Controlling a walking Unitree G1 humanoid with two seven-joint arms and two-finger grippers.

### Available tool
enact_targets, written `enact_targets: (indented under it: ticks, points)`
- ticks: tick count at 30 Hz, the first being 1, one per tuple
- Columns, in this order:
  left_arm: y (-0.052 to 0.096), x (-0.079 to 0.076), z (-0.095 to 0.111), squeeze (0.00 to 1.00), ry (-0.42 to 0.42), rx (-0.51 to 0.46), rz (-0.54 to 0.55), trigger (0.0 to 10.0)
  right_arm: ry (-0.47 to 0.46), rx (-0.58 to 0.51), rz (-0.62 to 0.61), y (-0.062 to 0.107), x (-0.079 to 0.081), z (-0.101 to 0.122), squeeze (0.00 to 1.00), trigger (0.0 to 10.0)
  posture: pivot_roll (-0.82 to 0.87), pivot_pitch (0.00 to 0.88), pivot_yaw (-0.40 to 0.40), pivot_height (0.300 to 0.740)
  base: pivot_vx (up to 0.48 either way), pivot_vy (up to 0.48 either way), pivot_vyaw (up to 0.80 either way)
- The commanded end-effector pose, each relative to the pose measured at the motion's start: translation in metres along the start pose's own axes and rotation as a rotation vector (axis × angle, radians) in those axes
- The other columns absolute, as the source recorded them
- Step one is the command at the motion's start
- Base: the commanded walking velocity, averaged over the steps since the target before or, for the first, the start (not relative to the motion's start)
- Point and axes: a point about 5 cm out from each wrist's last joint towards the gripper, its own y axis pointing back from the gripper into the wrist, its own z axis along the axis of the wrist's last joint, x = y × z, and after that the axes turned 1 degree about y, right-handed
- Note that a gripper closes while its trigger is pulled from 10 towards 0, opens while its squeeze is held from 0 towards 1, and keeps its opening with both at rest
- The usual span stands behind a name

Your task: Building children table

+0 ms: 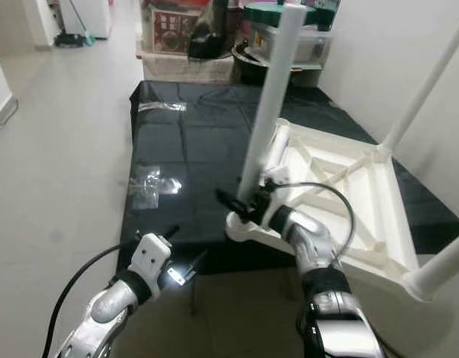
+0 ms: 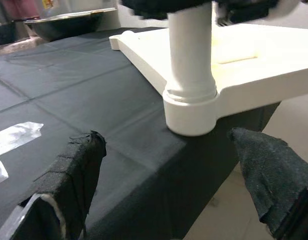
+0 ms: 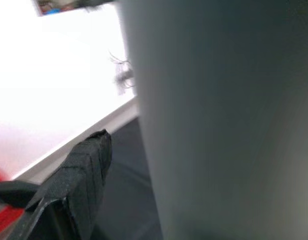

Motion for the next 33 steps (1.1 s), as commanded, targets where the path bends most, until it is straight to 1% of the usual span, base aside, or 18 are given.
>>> enact_targets:
  ticks: [1,2,3,5,6,11,14,15,16,19,20,22,26,27,29,30,31,33]
  points:
    - [0.000,-0.001,-0.001,0.00,-0.009,0.000,-0.004,10.0,0.010,0.070,0.104,-0.010,0.011,-0.010,0.00,10.0,0.16,0.000,-0.120,0.740,0.000,0.000,0.00]
    - [0.000,-0.001,-0.001,0.00,-0.009,0.000,-0.004,10.0,0.010,0.070,0.104,-0.010,0.011,-0.010,0.00,10.0,0.16,0.000,-0.120,0.740,0.000,0.000,0.00]
    - [0.000,-0.001,-0.001,0.00,-0.008,0.000,-0.005,10.0,0.013,0.074,0.112,-0.012,0.013,-0.011,0.00,1.0,0.16,0.000,-0.120,0.740,0.000,0.000,0.00]
    - [0.000,-0.001,-0.001,0.00,-0.008,0.000,-0.005,10.0,0.016,0.074,0.118,-0.014,0.015,-0.012,0.00,1.0,0.16,0.000,-0.120,0.740,0.000,0.000,0.00]
    - [0.001,-0.001,-0.001,0.00,-0.008,0.000,-0.005,10.0,0.014,0.064,0.103,-0.015,0.016,-0.013,0.00,0.0,0.16,0.000,-0.121,0.740,0.000,0.000,0.00]
    - [0.001,-0.002,-0.002,0.00,-0.006,0.000,-0.005,10.0,0.025,0.014,0.004,-0.017,0.017,-0.017,0.00,0.0,0.16,0.000,-0.120,0.740,0.000,0.000,0.00]
    - [0.001,-0.002,-0.002,0.00,-0.005,0.002,-0.007,10.0,-0.018,-0.031,-0.342,-0.016,0.000,-0.020,0.00,0.0,0.15,0.000,-0.114,0.740,0.000,0.000,0.00]
    - [0.001,-0.002,-0.002,0.00,-0.005,0.002,-0.007,10.0,-0.018,-0.031,-0.342,-0.016,0.000,-0.020,0.00,0.0,0.15,0.000,-0.114,0.740,0.000,0.000,0.00]
    - [0.001,-0.002,-0.002,0.00,-0.005,0.002,-0.009,10.0,-0.031,-0.032,-0.513,-0.012,-0.007,-0.023,0.00,0.0,0.15,0.000,-0.111,0.740,0.000,0.000,0.00]
    - [0.001,-0.002,-0.002,0.00,-0.004,0.003,-0.010,10.0,-0.037,-0.028,-0.669,-0.008,-0.012,-0.026,0.00,0.0,0.14,0.000,-0.107,0.740,0.000,0.000,0.00]
    - [0.001,-0.001,-0.001,0.00,-0.003,0.003,-0.011,10.0,-0.074,-0.030,-0.933,0.007,-0.019,-0.034,0.00,0.0,0.14,0.000,-0.099,0.740,0.000,0.000,0.00]
    - [0.001,-0.001,-0.001,0.00,-0.004,0.003,-0.012,10.0,-0.083,-0.039,-1.255,0.027,-0.016,-0.044,0.00,0.0,0.14,0.000,-0.105,0.740,0.000,0.000,0.00]
    - [0.000,-0.001,-0.001,0.00,-0.005,0.002,-0.010,10.0,-0.097,-0.089,-1.317,0.025,-0.006,-0.044,0.00,0.1,0.14,0.000,-0.109,0.740,0.000,0.000,0.00]
    - [0.000,-0.001,0.000,0.00,-0.005,0.001,-0.008,10.0,-0.092,-0.144,-1.256,0.011,0.002,-0.037,0.00,10.0,0.14,0.000,-0.108,0.740,0.000,0.000,0.00]
    - [0.000,-0.001,0.000,0.00,-0.006,0.001,-0.007,10.0,-0.077,-0.163,-1.232,0.005,0.005,-0.033,0.00,10.0,0.14,0.000,-0.108,0.740,0.000,0.000,0.00]
    - [0.000,-0.001,0.000,0.00,-0.006,0.000,-0.007,10.0,-0.071,-0.182,-1.179,-0.003,0.008,-0.030,0.24,10.0,0.14,0.000,-0.109,0.740,0.000,0.000,0.00]
    - [-0.001,-0.001,0.000,0.00,-0.006,0.000,-0.006,10.0,-0.053,-0.207,-1.133,-0.008,0.011,-0.026,1.00,10.0,0.14,0.000,-0.109,0.740,0.000,0.000,0.00]
    - [-0.001,-0.001,0.000,0.00,-0.006,0.000,-0.006,10.0,-0.044,-0.221,-1.107,-0.011,0.013,-0.025,1.00,10.0,0.14,0.000,-0.109,0.740,0.000,0.000,0.00]
